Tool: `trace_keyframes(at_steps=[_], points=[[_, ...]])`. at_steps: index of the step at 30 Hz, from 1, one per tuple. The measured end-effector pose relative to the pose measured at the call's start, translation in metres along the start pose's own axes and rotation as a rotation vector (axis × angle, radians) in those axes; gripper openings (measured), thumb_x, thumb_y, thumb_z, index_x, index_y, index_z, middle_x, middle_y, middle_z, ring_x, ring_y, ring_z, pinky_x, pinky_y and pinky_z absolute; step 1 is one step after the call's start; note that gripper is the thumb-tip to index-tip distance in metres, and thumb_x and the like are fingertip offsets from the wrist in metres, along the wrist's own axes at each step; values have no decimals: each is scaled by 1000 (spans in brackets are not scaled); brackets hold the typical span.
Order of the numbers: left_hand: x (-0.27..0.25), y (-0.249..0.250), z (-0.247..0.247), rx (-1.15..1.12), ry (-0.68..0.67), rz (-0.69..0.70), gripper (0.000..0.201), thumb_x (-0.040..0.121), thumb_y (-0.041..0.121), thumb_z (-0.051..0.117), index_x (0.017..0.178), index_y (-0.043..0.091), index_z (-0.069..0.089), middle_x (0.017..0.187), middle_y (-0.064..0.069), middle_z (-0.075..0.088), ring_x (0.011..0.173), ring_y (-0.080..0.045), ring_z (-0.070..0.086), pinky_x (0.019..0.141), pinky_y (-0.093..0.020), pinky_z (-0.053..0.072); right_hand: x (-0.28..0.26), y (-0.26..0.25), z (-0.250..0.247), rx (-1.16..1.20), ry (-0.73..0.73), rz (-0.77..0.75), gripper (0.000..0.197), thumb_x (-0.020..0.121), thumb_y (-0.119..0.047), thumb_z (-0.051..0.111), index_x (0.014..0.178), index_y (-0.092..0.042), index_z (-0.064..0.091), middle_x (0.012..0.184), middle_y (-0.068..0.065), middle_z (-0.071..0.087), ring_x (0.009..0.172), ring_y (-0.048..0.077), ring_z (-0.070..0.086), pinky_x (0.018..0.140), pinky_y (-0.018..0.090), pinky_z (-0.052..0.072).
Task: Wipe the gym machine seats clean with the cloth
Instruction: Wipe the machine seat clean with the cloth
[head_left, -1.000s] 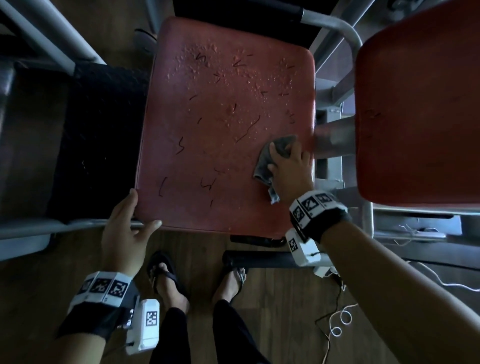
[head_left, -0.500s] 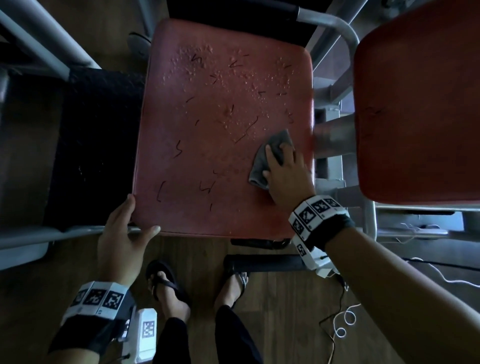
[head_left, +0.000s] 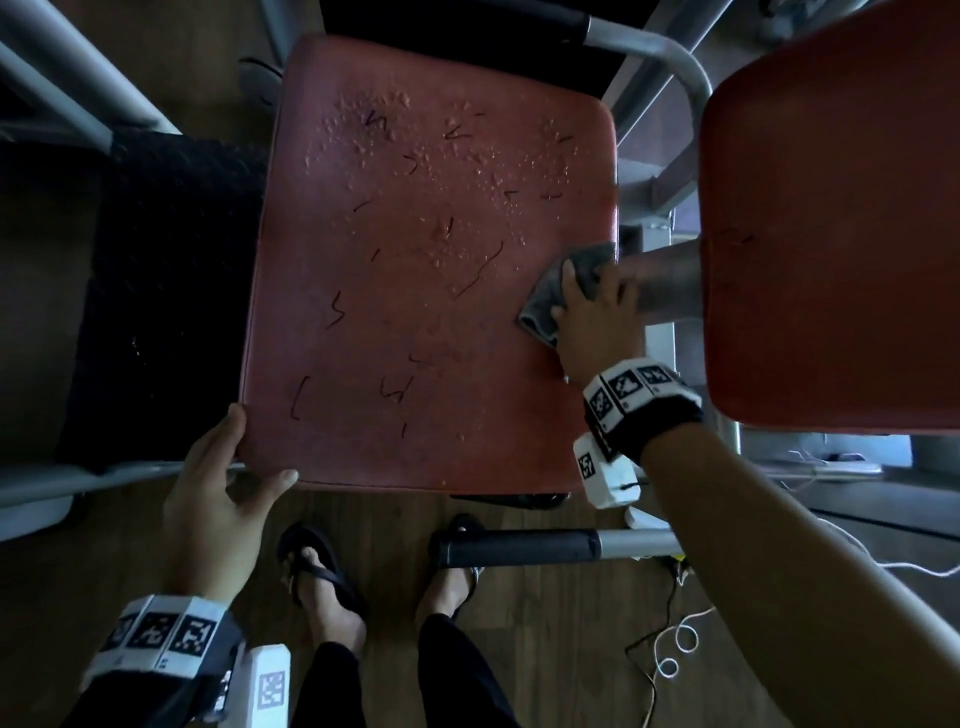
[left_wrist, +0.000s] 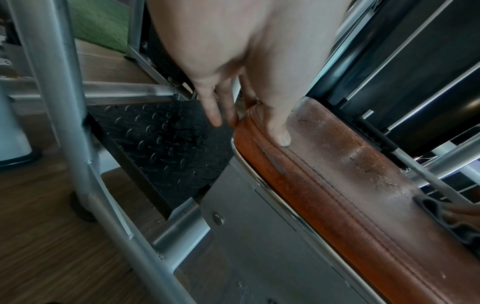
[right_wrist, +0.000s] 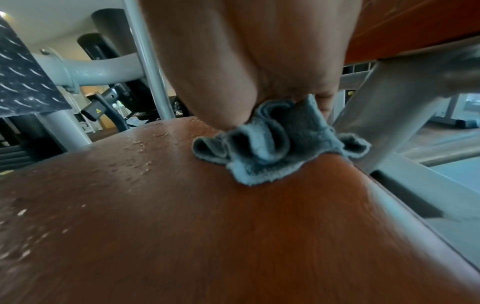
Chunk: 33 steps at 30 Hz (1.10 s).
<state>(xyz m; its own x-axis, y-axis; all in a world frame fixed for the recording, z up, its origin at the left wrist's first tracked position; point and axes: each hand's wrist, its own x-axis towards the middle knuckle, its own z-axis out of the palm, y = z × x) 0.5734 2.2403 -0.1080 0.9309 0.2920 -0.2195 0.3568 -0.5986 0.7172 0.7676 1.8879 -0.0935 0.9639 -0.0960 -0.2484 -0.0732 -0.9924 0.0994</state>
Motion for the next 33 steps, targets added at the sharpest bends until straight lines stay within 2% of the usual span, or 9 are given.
trace_keyframes(at_steps=[3, 5, 7, 10, 13, 17, 21, 27, 33], points=[[1, 2, 1, 7, -7, -17, 82, 77, 19, 79, 148, 21, 38, 142, -6, 50, 113, -25, 58, 83, 1, 37, 36, 2, 6, -68, -66, -70, 61, 94, -45, 43, 149, -25, 28, 158, 14, 12, 137, 46, 15, 104, 54, 34], [-1, 6, 0, 26, -1, -17, 81, 77, 18, 79, 147, 19, 39, 142, -8, 50, 110, -26, 59, 86, -12, 46, 59, 3, 12, -112, -108, -94, 63, 88, -52, 37, 145, -26, 36, 158, 14, 17, 138, 48, 15, 105, 56, 29], [-2, 9, 1, 41, 10, -14, 81, 77, 16, 80, 147, 16, 40, 141, -9, 51, 105, -28, 61, 85, -32, 51, 68, 1, 14, -149, -119, -83, 73, 80, -54, 16, 143, -28, 41, 156, 14, 23, 135, 48, 19, 105, 53, 25], [-2, 11, 2, 43, 11, -13, 80, 77, 16, 80, 147, 14, 41, 142, -9, 50, 104, -27, 61, 85, -42, 53, 69, 2, 14, -148, -85, -127, 86, 71, -54, -2, 141, -31, 43, 156, 11, 25, 133, 46, 21, 101, 50, 26], [-1, 8, 1, 43, 6, -11, 80, 77, 16, 80, 147, 13, 41, 143, -9, 49, 103, -26, 61, 86, -46, 54, 59, -4, -7, -69, -114, -214, 67, 84, -51, 14, 143, -30, 39, 157, 13, 17, 136, 45, 19, 106, 55, 30], [-2, 7, 2, 54, 5, -15, 81, 77, 16, 79, 148, 14, 40, 144, -10, 48, 107, -29, 61, 86, -48, 55, 29, -22, -28, 69, -29, -408, 51, 97, -26, 46, 147, -27, 35, 150, 12, 25, 126, 39, 31, 105, 54, 33], [-1, 11, 1, 46, -4, -15, 81, 79, 15, 78, 149, 14, 38, 145, -11, 47, 108, -29, 61, 87, -46, 55, 24, -13, -27, -16, -36, -594, 53, 97, -31, 46, 148, -27, 33, 148, 11, 30, 120, 35, 37, 96, 50, 41], [-3, 13, 4, 38, 19, -20, 79, 79, 14, 78, 148, 13, 39, 146, -11, 46, 103, -19, 58, 83, -37, 52, 38, -20, -28, 43, 4, -486, 49, 98, -27, 46, 146, -31, 36, 145, 11, 33, 119, 36, 36, 97, 50, 40], [-3, 13, 3, 25, 1, -37, 80, 80, 13, 77, 149, 14, 36, 148, -9, 43, 120, -31, 57, 93, -48, 53, 9, -18, -8, 6, 26, -636, 51, 94, -24, 47, 144, -25, 39, 139, 13, 39, 108, 37, 42, 92, 50, 43]])
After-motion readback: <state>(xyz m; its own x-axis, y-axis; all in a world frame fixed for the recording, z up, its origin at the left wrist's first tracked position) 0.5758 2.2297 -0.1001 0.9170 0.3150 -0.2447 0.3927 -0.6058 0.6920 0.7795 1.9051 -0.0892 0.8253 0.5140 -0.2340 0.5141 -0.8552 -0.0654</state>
